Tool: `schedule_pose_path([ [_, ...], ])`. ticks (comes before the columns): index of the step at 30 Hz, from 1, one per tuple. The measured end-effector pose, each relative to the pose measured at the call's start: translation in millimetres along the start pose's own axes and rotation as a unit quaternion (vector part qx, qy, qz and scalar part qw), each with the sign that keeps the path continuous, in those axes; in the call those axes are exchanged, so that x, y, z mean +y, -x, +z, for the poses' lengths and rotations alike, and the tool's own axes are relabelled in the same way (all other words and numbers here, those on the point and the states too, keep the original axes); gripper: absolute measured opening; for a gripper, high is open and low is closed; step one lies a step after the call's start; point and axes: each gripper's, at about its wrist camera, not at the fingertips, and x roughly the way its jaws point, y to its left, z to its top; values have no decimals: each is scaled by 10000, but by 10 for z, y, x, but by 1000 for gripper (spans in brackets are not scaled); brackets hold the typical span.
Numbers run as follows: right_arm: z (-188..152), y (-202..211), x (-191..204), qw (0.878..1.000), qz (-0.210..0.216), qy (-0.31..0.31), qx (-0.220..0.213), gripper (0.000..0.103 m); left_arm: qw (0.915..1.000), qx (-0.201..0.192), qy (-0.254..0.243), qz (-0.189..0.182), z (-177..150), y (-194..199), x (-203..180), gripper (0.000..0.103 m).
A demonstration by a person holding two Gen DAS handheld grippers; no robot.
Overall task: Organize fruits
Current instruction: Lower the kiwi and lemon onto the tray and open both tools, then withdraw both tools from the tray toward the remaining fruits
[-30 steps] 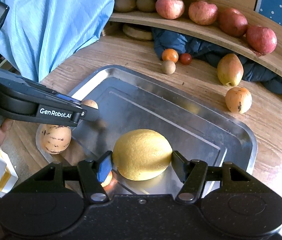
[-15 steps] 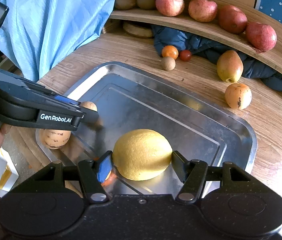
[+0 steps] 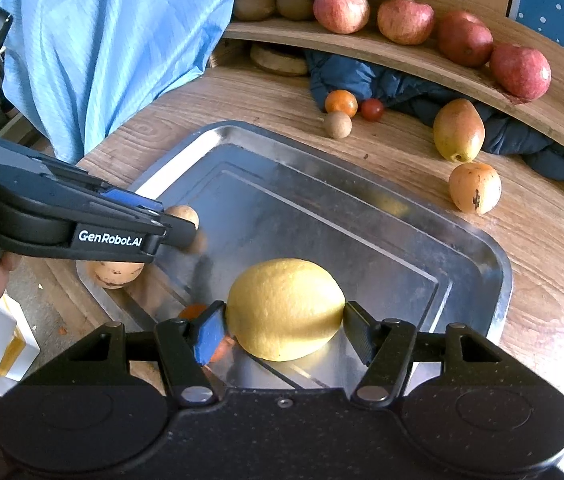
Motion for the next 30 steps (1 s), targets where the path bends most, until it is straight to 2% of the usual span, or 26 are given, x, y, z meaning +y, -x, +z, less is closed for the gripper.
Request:
schedule_pose_path([
  [4,-49,59,-12,10000,-14,-27,-47,70,9999,-125,-12,-37,-26,107,-63,57],
  [9,-125,167,-51,9998,-35,-103,-154,77,9996,-270,-37,-52,-79,240,-128,67],
  [13,-194,249,-62,9997,-23,-114,-210,80,9994,-330,-14,-34,-146,351,-155,81],
  [16,-255,322,-82,9996,-13,-124,-251,80,9994,-339,-7,-43,-219,442,-162,85],
  [19,-302,397,-106,9994,9,-160,-303,89,9994,-340,-16,-41,-292,524,-158,88],
  [23,-385,501,-140,9991,41,-257,-345,92,9995,-305,0,9,-390,608,-144,93],
  [30,-507,639,-161,9988,89,-340,-330,98,9998,-76,-103,158,-538,656,-153,100],
])
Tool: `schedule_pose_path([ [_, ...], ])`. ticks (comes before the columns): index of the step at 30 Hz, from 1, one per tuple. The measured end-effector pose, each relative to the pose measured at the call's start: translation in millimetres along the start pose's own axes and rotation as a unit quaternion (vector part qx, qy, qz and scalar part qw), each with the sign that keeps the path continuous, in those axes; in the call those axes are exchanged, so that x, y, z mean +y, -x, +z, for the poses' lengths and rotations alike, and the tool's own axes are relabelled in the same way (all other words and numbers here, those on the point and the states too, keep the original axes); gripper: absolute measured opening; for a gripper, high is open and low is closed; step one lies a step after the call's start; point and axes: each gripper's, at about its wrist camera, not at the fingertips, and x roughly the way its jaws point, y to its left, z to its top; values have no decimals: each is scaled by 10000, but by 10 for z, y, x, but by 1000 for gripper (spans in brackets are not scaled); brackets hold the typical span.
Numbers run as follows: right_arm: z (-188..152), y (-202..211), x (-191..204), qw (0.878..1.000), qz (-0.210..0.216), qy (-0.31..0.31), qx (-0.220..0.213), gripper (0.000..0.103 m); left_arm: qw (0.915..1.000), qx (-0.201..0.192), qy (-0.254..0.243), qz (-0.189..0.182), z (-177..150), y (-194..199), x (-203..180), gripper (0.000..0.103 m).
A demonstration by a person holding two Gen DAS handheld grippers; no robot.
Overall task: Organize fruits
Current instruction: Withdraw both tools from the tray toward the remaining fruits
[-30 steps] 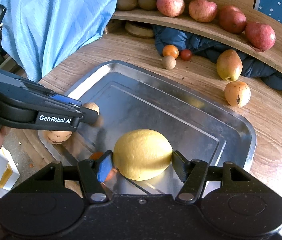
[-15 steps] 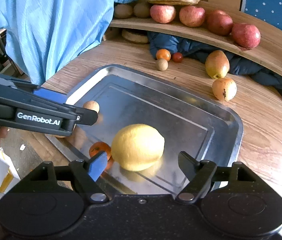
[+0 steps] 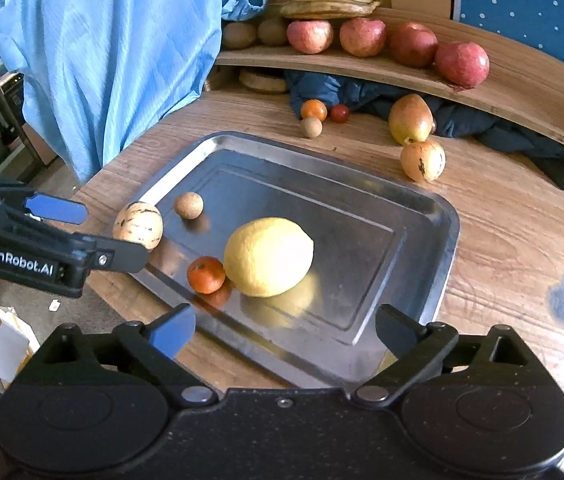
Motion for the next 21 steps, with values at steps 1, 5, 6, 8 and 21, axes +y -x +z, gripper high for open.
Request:
schedule_pose_path([
  [1,-15,15,-8,10000,6,-11,21,98,10000,46,-26,32,-15,-4,-4,100],
  [5,-87,66,-33,9999,-10,-70,124,100,9996,204,-170,106,-56,-16,-36,101],
  [6,-105,79,-40,9998,-26,-92,155,100,9993,255,-225,120,-63,-26,-50,102],
  [8,-133,100,-64,9997,-79,-126,199,101,9984,397,-377,173,-89,-60,-94,102],
  [21,-352,190,-394,9951,-472,-701,507,102,9922,754,-892,434,-126,-114,-279,102],
])
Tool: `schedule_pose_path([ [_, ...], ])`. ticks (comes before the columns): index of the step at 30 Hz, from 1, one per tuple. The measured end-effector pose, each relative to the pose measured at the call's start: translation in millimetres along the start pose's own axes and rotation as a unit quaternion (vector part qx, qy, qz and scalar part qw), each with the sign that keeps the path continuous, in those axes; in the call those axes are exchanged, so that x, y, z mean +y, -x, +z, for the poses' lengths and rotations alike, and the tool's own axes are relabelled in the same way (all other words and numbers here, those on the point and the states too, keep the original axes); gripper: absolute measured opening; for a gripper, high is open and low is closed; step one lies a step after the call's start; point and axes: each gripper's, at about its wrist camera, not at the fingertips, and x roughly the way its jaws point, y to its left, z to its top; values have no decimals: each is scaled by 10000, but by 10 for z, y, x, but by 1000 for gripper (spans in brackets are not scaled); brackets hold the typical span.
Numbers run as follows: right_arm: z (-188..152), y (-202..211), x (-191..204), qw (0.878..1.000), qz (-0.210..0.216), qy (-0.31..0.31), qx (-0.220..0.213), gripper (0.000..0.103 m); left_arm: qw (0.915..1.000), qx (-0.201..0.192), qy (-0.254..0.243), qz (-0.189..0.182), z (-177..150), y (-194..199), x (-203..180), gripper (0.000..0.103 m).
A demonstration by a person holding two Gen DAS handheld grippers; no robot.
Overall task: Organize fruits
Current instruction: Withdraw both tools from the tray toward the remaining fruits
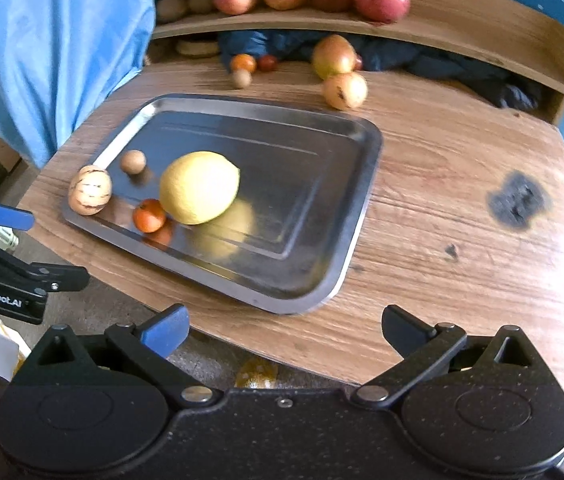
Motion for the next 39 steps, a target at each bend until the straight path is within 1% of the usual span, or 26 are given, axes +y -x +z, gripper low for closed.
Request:
schedule_pose_path([
  [8,56,-8,-96,9998,-19,-180,-102,102,9998,-126,-167,66,123,64,-36,102],
  [17,256,-48,-220,9991,-29,-308,-299,102,9985,-362,-395,134,407,99,-99,102],
  [25,433,-86,-317,9986,-101,-334,-397,102,9974,-525,-482,77,699,18,-134,102],
  [39,690,-251,-485,9976,-219,-504,-420,102,9962,-599,-629,20,1110,-182,-171,102],
])
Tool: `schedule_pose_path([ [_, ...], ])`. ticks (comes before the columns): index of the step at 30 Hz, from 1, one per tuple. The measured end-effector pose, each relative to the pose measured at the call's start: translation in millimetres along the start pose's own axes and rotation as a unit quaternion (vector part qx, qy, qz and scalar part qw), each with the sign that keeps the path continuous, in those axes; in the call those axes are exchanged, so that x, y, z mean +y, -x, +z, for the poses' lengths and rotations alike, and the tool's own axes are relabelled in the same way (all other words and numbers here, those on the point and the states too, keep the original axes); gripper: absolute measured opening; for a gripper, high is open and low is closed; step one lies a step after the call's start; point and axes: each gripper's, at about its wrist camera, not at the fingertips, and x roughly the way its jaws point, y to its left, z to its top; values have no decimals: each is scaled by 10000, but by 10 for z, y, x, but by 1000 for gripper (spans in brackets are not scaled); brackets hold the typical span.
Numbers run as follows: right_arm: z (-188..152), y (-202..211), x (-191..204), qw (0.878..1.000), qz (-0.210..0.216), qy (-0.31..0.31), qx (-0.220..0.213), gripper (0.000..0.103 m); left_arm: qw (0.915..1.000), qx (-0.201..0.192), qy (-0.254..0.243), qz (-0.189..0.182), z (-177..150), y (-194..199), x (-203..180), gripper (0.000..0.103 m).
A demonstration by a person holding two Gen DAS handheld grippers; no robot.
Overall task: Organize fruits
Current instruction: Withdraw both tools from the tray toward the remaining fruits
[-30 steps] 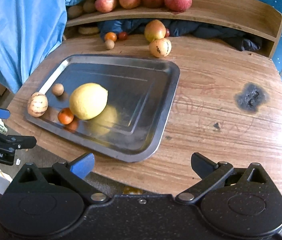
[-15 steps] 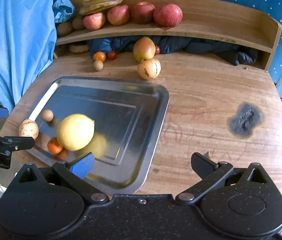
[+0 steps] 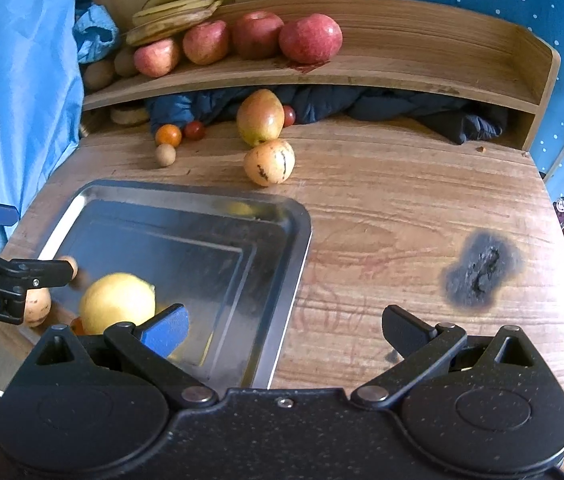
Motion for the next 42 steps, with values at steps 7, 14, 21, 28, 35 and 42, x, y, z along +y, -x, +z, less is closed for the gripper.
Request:
schedule_pose_path([
  [7,122,-126,-16,10000,-33,-89,-17,102,10000,-27,33,25,139,-147,67,102],
  [14,213,-268,14,9999,-107,-107,61,102,9997,-185,150,16,274,-283,173,102],
  [21,310,-378,52,9996,-214,-182,-7,102,9994,-216,253,-16,439,-475,318,102],
  [28,494,-491,112,9991,-337,-142,-203,102,9988,-288,383,-95,646,-695,484,102],
  [35,709,-670,118,9987,-460,-117,-188,102,9988,-215,368,-260,821,-944,515,102],
  [42,822,-855,138,9988,-481,-58,-64,102,9982,-168,435,-377,915,-1092,559,102],
])
